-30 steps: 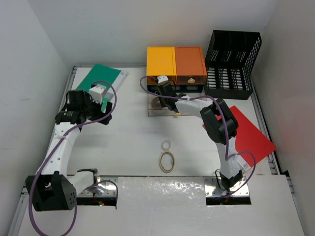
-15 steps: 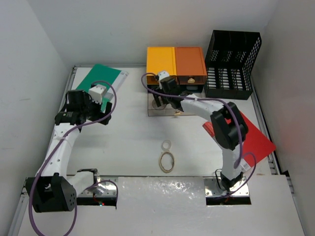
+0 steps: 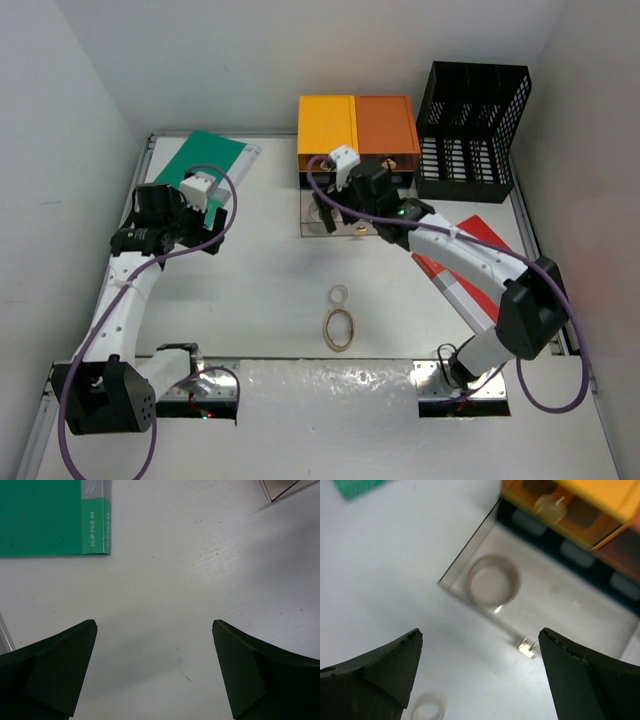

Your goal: Organize the desk

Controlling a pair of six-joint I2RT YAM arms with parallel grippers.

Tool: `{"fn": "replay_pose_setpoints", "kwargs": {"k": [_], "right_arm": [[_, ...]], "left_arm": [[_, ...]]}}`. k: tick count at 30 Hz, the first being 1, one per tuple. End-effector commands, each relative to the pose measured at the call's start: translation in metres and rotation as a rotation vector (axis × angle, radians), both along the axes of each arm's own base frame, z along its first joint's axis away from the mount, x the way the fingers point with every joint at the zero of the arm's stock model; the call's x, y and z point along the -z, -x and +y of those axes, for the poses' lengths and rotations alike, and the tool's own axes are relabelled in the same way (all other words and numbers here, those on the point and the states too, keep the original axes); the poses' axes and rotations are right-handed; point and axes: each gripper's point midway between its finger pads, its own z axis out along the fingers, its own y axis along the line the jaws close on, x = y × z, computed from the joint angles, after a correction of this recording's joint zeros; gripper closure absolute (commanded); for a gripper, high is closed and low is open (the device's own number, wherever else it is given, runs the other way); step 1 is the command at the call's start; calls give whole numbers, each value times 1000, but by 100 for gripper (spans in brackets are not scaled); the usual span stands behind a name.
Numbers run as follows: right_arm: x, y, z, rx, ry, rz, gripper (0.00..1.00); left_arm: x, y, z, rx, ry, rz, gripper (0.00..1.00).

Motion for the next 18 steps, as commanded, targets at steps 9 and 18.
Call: {"fn": "replay_pose_setpoints", "kwargs": {"k": [9,18], "right_arm": [[133,146,22,-255,252,394,1],[201,173,1,-188,314,537,3]], "left_arm": [[-3,-1,4,0,-21,-26,1],[12,-5,1,10,0,5,0]]}}
